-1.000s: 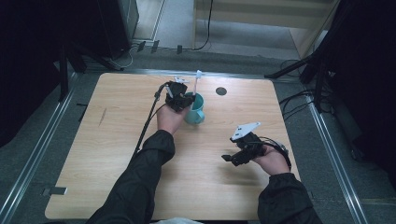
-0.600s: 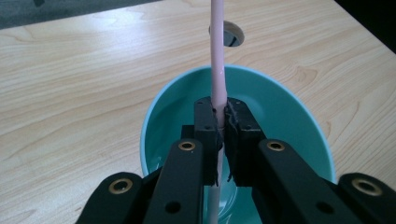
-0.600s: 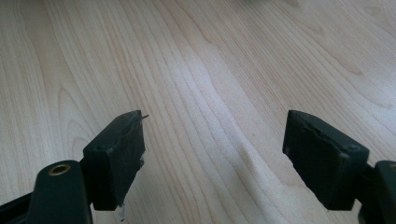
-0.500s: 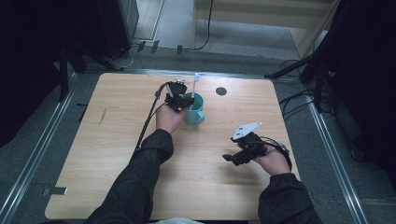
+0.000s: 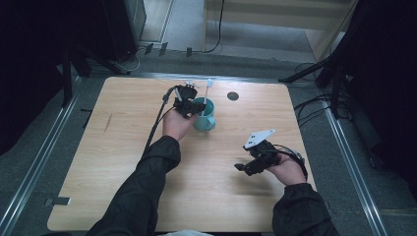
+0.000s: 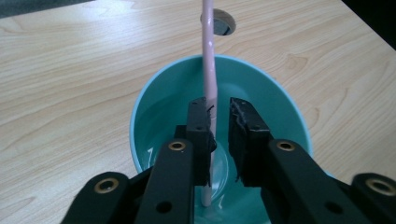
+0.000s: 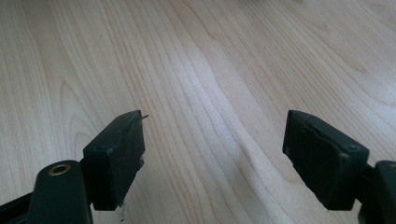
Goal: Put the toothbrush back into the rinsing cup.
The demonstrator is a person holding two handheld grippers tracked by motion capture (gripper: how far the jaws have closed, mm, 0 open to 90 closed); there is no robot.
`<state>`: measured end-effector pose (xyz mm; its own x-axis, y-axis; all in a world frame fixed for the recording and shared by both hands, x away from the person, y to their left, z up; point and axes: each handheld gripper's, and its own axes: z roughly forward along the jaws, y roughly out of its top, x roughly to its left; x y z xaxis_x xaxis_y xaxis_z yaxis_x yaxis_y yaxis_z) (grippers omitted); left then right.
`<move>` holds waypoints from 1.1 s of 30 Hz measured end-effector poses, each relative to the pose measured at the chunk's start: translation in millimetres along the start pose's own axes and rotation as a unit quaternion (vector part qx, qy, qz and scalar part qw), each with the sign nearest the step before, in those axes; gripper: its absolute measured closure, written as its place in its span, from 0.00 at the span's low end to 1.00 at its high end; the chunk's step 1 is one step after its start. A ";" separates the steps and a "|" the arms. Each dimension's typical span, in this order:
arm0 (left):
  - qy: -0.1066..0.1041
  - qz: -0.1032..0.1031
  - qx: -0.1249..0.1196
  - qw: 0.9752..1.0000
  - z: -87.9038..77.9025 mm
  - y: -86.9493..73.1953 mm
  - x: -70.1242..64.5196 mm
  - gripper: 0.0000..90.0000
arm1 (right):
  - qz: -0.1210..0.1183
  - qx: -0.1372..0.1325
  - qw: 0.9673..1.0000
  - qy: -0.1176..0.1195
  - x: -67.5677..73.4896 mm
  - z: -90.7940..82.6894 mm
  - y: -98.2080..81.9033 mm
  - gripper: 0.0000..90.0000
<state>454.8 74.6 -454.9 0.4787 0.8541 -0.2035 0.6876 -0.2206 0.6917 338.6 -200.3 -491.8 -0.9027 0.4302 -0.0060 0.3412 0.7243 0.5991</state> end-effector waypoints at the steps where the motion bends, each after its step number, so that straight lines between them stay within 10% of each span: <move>1: -0.001 0.006 0.003 1.000 -3.7 0.6 -0.5 0.84 | 0.001 0.001 1.000 0.000 0.2 0.0 -0.2 0.23; 21: -0.041 0.035 0.029 0.998 -63.0 -3.0 -1.6 0.62 | -0.002 0.004 1.000 -0.003 2.8 -1.1 -0.9 0.23; 33: -0.056 0.030 0.049 0.997 -92.2 -33.7 11.2 0.53 | 0.004 0.004 1.000 -0.006 1.9 -2.4 -5.4 0.23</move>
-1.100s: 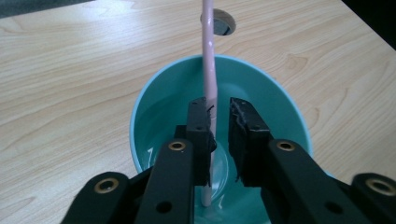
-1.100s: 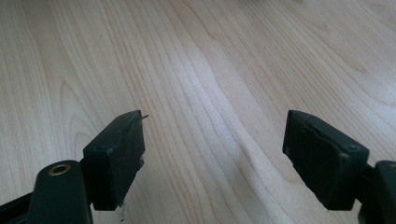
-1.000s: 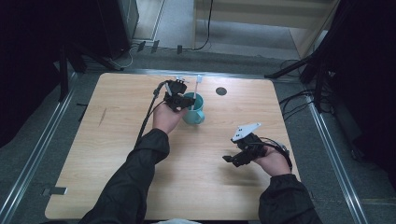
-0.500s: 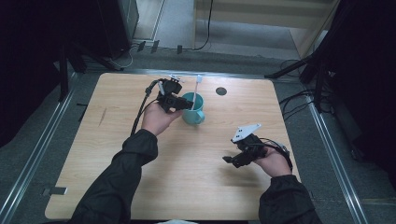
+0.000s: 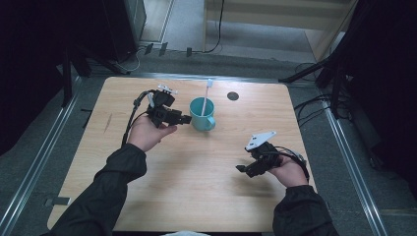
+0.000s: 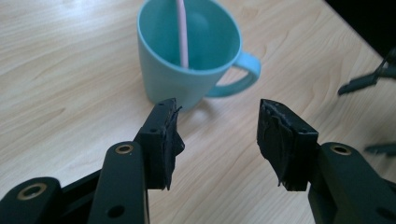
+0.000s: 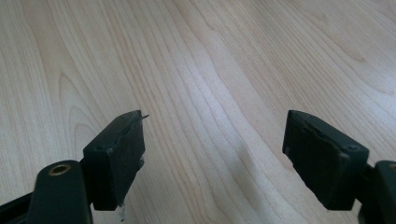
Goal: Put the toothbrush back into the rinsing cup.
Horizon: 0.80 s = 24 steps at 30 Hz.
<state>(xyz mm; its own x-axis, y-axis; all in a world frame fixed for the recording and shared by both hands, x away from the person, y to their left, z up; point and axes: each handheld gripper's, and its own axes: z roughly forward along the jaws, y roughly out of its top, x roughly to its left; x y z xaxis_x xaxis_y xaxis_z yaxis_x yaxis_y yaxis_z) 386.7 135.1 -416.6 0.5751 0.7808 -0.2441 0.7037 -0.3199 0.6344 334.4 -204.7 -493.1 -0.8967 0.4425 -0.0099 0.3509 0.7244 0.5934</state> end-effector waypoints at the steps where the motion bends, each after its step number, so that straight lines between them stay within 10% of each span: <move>1: 0.000 0.000 0.000 1.000 0.0 0.0 0.0 0.53 | 0.000 0.000 1.000 0.000 0.0 0.0 0.0 0.23; 24: -0.026 0.012 0.018 0.999 -12.9 -58.0 9.8 0.47 | 0.009 0.010 1.000 -0.005 2.7 0.8 -6.0 0.23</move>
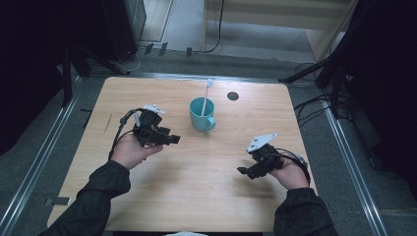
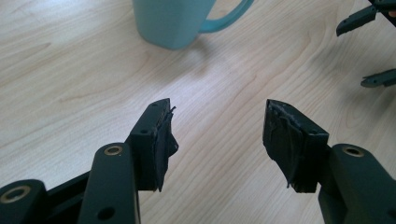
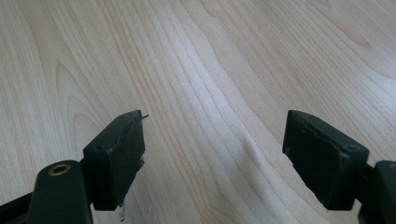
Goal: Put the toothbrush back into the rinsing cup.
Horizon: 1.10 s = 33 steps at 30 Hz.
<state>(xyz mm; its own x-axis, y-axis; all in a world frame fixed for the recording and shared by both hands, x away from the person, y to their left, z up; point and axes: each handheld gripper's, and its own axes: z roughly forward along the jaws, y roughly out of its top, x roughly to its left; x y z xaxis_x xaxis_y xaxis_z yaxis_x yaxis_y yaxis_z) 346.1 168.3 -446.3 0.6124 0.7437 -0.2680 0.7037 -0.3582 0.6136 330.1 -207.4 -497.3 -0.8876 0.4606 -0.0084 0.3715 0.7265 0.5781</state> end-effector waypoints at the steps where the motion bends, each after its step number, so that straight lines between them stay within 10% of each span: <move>1: 0.000 0.000 0.000 1.000 0.0 0.0 0.0 0.47 | -0.002 0.000 1.000 0.001 -0.2 0.3 0.0 0.23; 20: 0.007 -0.011 0.001 1.000 -17.6 -54.3 19.2 0.47 | 0.007 0.006 1.000 0.007 -1.3 4.6 4.5 0.23; 33: 0.020 -0.021 0.000 1.000 -30.1 -62.7 30.8 0.43 | 0.013 -0.001 1.000 0.008 -1.1 1.5 5.2 0.22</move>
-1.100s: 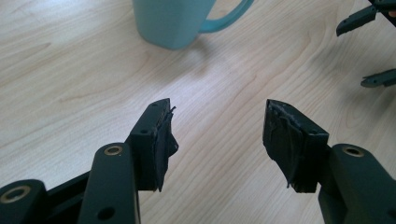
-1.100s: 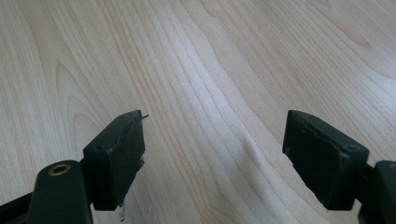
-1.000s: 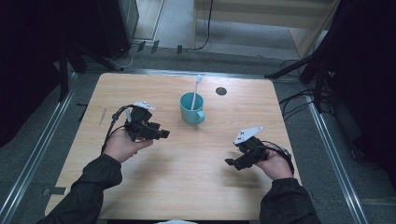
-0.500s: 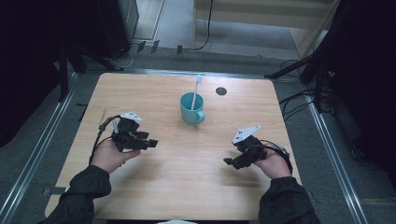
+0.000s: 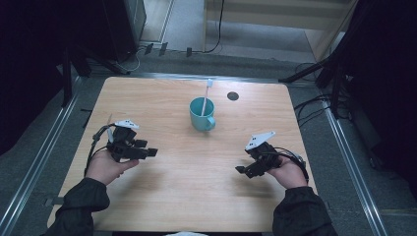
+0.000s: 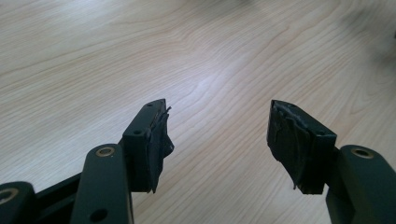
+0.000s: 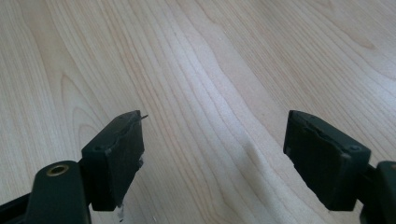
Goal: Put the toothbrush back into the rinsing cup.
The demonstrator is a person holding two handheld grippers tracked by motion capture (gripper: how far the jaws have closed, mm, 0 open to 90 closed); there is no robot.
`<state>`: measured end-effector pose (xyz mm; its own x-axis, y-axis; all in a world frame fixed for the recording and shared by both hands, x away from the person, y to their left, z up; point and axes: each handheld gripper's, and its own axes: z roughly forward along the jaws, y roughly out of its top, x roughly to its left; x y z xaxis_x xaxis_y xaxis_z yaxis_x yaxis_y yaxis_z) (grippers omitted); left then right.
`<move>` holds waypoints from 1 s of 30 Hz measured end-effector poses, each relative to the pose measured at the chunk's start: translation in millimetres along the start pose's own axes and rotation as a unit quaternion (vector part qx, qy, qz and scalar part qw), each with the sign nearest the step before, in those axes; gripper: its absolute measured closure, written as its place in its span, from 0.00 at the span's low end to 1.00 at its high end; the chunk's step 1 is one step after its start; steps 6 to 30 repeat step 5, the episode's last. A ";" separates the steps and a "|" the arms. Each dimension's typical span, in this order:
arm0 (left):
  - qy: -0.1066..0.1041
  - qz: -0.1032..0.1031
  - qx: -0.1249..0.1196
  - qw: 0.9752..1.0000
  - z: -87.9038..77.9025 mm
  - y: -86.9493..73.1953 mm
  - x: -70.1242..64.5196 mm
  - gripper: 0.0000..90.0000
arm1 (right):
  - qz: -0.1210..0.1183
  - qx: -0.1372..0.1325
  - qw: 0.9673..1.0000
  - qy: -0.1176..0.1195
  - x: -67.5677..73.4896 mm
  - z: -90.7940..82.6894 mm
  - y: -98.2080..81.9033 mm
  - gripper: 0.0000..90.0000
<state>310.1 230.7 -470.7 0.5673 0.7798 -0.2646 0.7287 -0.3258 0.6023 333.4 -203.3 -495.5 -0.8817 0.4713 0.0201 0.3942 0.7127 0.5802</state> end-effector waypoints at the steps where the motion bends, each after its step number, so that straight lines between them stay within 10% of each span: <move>1: 0.004 0.000 -0.001 1.000 -0.5 -0.8 1.5 0.43 | 0.004 0.000 1.000 0.001 -0.7 -0.2 0.1 0.22; 30: 0.006 -0.008 -0.005 1.000 -2.0 -2.7 6.1 0.44 | 0.005 -0.004 1.000 -0.003 -2.8 -0.9 -0.4 0.22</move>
